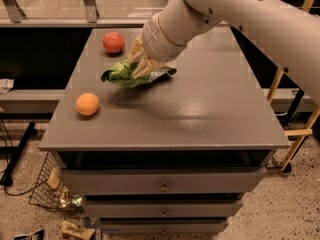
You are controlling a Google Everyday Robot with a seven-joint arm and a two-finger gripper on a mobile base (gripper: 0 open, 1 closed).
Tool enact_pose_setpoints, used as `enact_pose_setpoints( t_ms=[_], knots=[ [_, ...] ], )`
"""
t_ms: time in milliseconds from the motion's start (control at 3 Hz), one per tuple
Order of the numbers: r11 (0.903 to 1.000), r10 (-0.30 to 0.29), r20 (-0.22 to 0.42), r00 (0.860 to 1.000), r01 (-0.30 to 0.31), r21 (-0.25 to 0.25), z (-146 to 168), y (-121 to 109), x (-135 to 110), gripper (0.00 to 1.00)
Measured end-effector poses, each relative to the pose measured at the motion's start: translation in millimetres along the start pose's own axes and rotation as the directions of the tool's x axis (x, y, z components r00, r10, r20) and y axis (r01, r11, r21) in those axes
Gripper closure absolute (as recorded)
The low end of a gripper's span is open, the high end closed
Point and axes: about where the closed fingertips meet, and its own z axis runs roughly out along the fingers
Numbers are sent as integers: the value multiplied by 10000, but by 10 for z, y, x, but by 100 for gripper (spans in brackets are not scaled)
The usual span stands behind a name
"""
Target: Move green rice chip bag near orange
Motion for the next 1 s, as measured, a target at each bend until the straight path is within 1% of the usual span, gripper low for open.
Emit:
enact_pose_setpoints(
  t_ms=[333, 1000],
  knots=[
    [9998, 122, 213, 9997, -119, -170, 51, 109, -13, 100],
    [9986, 414, 573, 9975, -395, -352, 132, 303, -16, 100]
  ],
)
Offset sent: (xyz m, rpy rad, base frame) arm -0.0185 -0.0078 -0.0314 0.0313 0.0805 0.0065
